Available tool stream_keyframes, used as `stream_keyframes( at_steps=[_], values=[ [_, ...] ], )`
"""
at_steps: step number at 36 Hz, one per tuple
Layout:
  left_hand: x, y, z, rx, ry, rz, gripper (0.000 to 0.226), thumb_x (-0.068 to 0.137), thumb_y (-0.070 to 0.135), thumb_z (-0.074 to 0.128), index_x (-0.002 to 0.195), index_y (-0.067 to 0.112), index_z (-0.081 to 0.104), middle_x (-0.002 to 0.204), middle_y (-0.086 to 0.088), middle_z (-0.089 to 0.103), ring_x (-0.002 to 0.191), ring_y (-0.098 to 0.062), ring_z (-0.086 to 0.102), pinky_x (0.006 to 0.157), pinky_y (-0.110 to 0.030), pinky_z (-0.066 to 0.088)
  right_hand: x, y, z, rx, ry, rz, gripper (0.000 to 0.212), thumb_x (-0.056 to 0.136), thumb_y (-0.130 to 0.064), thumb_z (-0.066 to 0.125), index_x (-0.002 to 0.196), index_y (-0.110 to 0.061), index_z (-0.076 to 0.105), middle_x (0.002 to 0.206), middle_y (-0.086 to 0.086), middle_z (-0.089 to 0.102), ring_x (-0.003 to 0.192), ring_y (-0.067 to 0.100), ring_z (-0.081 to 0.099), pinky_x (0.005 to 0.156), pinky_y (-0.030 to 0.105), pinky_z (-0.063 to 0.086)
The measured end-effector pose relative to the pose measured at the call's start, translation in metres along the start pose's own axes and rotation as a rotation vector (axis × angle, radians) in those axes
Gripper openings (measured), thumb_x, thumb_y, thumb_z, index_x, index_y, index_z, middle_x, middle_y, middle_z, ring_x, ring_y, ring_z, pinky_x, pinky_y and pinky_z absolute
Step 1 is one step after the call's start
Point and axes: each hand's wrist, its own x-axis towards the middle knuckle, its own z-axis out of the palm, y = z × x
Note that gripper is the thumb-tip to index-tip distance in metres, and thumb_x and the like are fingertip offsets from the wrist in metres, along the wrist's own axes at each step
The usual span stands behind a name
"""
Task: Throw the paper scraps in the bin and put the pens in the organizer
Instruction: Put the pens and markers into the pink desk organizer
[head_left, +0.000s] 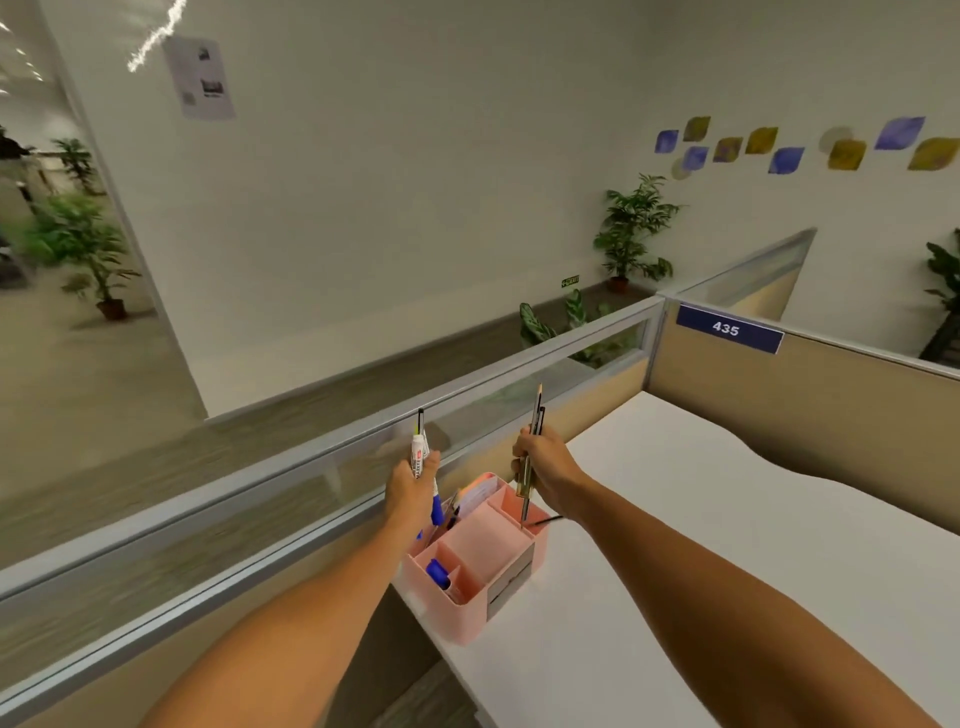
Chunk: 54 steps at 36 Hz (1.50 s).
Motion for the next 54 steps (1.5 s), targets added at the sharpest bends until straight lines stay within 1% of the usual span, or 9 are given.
stream_keyframes(
  at_steps=[10, 16, 19, 22, 27, 38, 42, 49, 54],
  values=[
    [0.02, -0.029, 0.015, 0.006, -0.159, -0.002, 0.031, 0.093, 0.05, 0.055, 0.096, 0.018, 0.055, 0.077, -0.004, 0.063, 0.065, -0.015, 0.063, 0.051, -0.022, 0.047, 0.04, 0.004, 0.009, -0.038, 0.114, 0.02, 0.014, 0.09, -0.001, 0.046, 0.091, -0.014, 0.042, 0.08, 0.01, 0.043, 0.067, 0.018, 0.044, 0.058, 0.03, 0.043],
    [0.016, -0.048, 0.019, -0.007, -0.23, -0.008, 0.041, 0.094, 0.051, 0.054, 0.103, 0.012, 0.059, 0.081, -0.01, 0.067, 0.066, -0.018, 0.063, 0.05, -0.02, 0.048, 0.051, 0.015, 0.01, -0.117, 0.145, 0.012, 0.016, 0.091, -0.001, 0.047, 0.093, -0.015, 0.041, 0.082, 0.009, 0.043, 0.069, 0.016, 0.042, 0.06, 0.029, 0.043],
    [0.015, -0.054, 0.018, -0.023, -0.231, -0.018, 0.039, 0.095, 0.049, 0.054, 0.106, 0.011, 0.058, 0.087, -0.012, 0.068, 0.07, -0.02, 0.064, 0.054, -0.025, 0.052, 0.054, 0.022, 0.011, -0.113, 0.164, 0.031, 0.024, 0.094, -0.002, 0.048, 0.11, -0.017, 0.037, 0.092, 0.007, 0.043, 0.074, 0.016, 0.044, 0.062, 0.027, 0.042],
    [0.015, -0.055, 0.016, -0.076, -0.247, -0.011, 0.031, 0.097, 0.036, 0.056, 0.119, 0.014, 0.057, 0.1, -0.009, 0.069, 0.088, -0.021, 0.069, 0.07, -0.032, 0.061, 0.056, 0.028, 0.013, -0.126, 0.173, 0.047, 0.038, 0.097, -0.004, 0.047, 0.129, -0.015, 0.031, 0.11, 0.01, 0.042, 0.084, 0.017, 0.048, 0.064, 0.026, 0.043],
    [0.016, -0.053, 0.013, -0.117, -0.256, 0.006, 0.029, 0.096, 0.023, 0.06, 0.125, 0.022, 0.057, 0.109, -0.005, 0.066, 0.098, -0.018, 0.066, 0.073, -0.029, 0.058, 0.058, 0.039, 0.014, -0.213, 0.164, 0.047, 0.045, 0.101, -0.006, 0.045, 0.138, -0.015, 0.023, 0.133, 0.004, 0.034, 0.114, 0.026, 0.046, 0.088, 0.035, 0.043],
    [0.012, -0.049, 0.007, -0.154, -0.27, 0.043, 0.025, 0.095, 0.021, 0.06, 0.118, 0.029, 0.056, 0.106, 0.0, 0.065, 0.099, -0.014, 0.065, 0.07, -0.024, 0.052, 0.055, 0.05, 0.011, -0.267, 0.106, 0.037, 0.049, 0.102, -0.013, 0.051, 0.14, -0.014, 0.02, 0.135, 0.013, 0.042, 0.111, 0.02, 0.051, 0.086, 0.032, 0.047],
    [0.01, -0.046, 0.007, -0.164, -0.257, 0.049, 0.023, 0.094, 0.018, 0.062, 0.114, 0.028, 0.056, 0.108, 0.003, 0.066, 0.101, -0.013, 0.065, 0.07, -0.022, 0.051, 0.052, 0.053, 0.012, -0.293, 0.098, 0.06, 0.05, 0.102, -0.014, 0.05, 0.141, -0.014, 0.018, 0.122, 0.007, 0.047, 0.089, 0.014, 0.057, 0.073, 0.025, 0.05],
    [0.011, -0.04, 0.004, -0.178, -0.253, 0.048, 0.029, 0.09, 0.006, 0.066, 0.113, 0.021, 0.059, 0.109, -0.002, 0.067, 0.104, -0.015, 0.065, 0.074, -0.02, 0.053, 0.049, 0.058, 0.014, -0.346, 0.102, 0.076, 0.052, 0.102, -0.012, 0.051, 0.139, -0.016, 0.015, 0.139, 0.016, 0.043, 0.115, 0.029, 0.058, 0.093, 0.039, 0.055],
    [0.012, -0.038, 0.002, -0.158, -0.264, 0.062, 0.03, 0.089, 0.005, 0.068, 0.113, 0.019, 0.06, 0.107, -0.002, 0.067, 0.103, -0.014, 0.064, 0.076, -0.018, 0.053, 0.048, 0.06, 0.013, -0.345, 0.086, 0.058, 0.051, 0.1, -0.008, 0.053, 0.136, -0.015, 0.017, 0.13, 0.014, 0.044, 0.095, 0.021, 0.059, 0.08, 0.031, 0.057]
  ],
)
